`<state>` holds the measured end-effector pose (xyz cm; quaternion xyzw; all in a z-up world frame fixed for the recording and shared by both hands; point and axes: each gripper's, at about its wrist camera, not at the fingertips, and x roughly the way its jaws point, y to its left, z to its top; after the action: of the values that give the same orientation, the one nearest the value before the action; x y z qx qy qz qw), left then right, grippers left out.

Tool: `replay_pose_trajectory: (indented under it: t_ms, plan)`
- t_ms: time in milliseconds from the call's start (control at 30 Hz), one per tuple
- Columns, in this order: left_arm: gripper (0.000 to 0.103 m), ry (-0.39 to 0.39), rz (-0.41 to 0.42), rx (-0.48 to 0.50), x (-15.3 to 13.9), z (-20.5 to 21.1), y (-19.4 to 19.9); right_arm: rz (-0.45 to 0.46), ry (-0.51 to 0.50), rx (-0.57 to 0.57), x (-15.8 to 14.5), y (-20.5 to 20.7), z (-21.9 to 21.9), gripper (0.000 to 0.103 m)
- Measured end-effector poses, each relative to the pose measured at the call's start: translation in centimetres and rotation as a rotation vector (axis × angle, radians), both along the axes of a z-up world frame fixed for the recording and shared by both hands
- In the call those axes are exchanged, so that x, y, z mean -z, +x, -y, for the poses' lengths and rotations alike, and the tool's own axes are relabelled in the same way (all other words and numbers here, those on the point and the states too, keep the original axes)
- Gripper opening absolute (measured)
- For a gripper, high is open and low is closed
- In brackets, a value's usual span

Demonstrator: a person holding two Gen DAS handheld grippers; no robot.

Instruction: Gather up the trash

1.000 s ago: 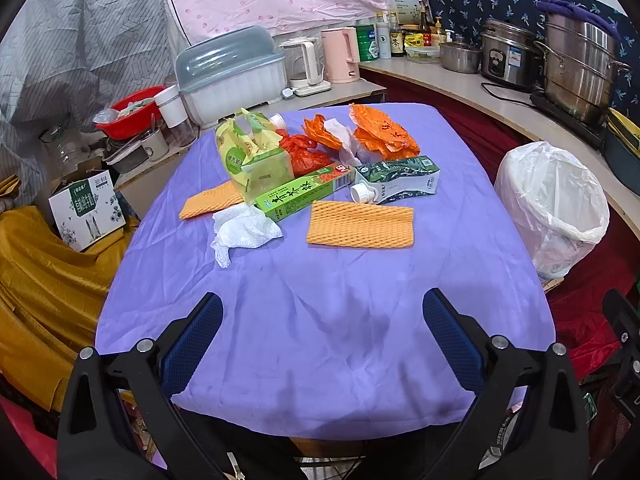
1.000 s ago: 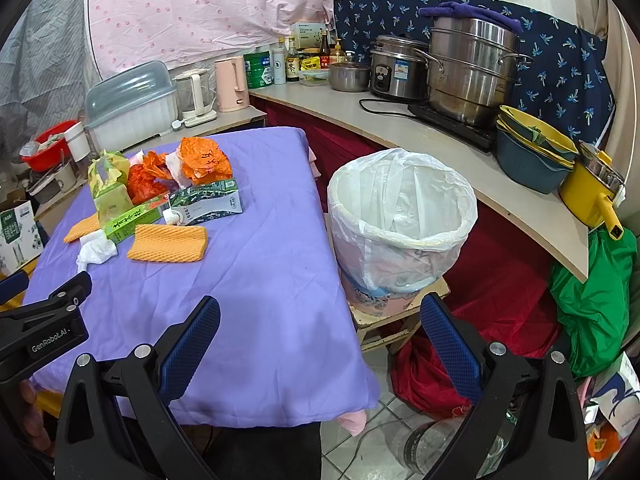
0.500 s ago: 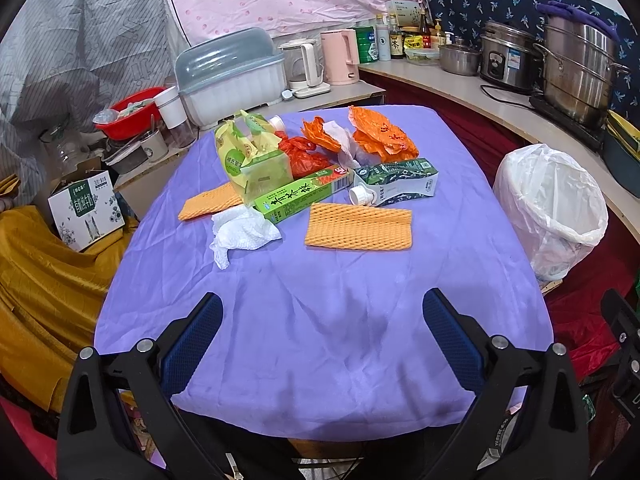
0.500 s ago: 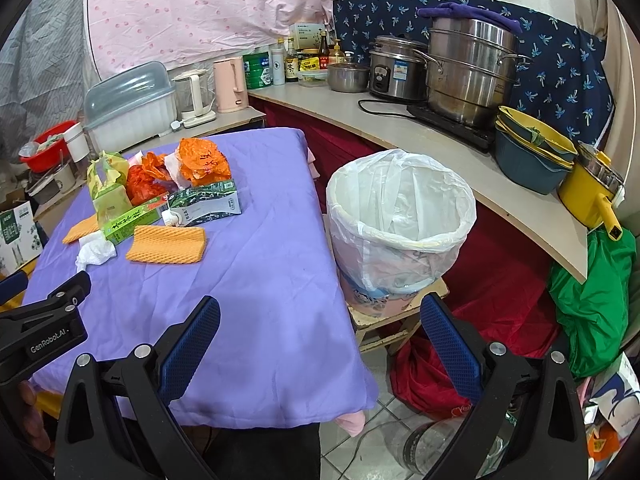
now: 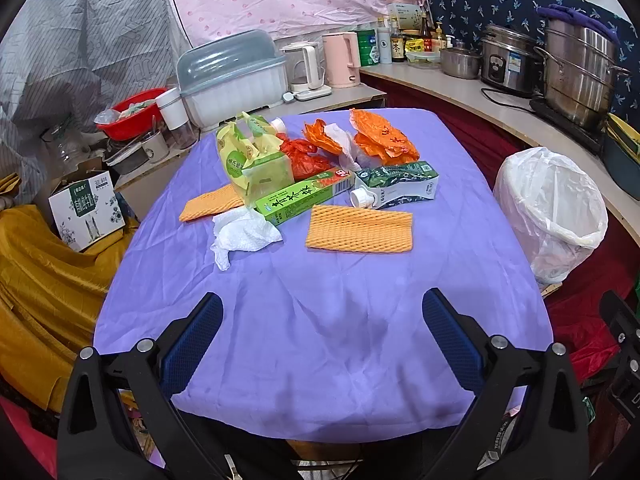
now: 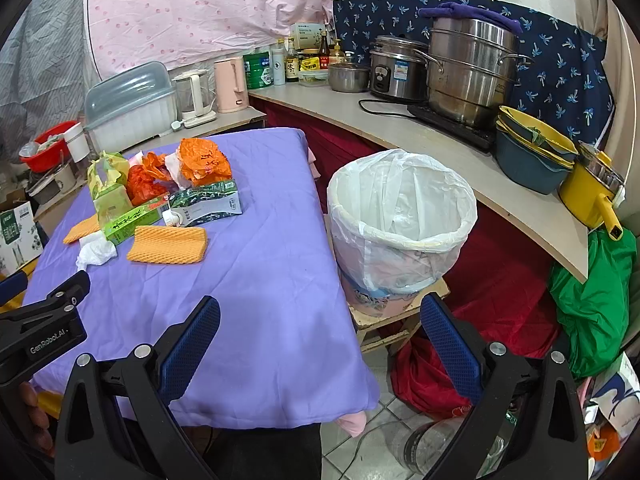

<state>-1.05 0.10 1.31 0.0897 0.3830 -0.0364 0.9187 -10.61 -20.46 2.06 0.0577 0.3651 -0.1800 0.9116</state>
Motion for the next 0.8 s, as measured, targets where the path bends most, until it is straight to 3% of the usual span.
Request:
replay_pose_trajectory:
  t_ms: [800]
  plan:
    - [0.095, -0.009, -0.023, 0.031, 0.26, 0.40, -0.34, 0.007, 0.004, 0.017, 0.38, -0.21, 0.71, 0.096]
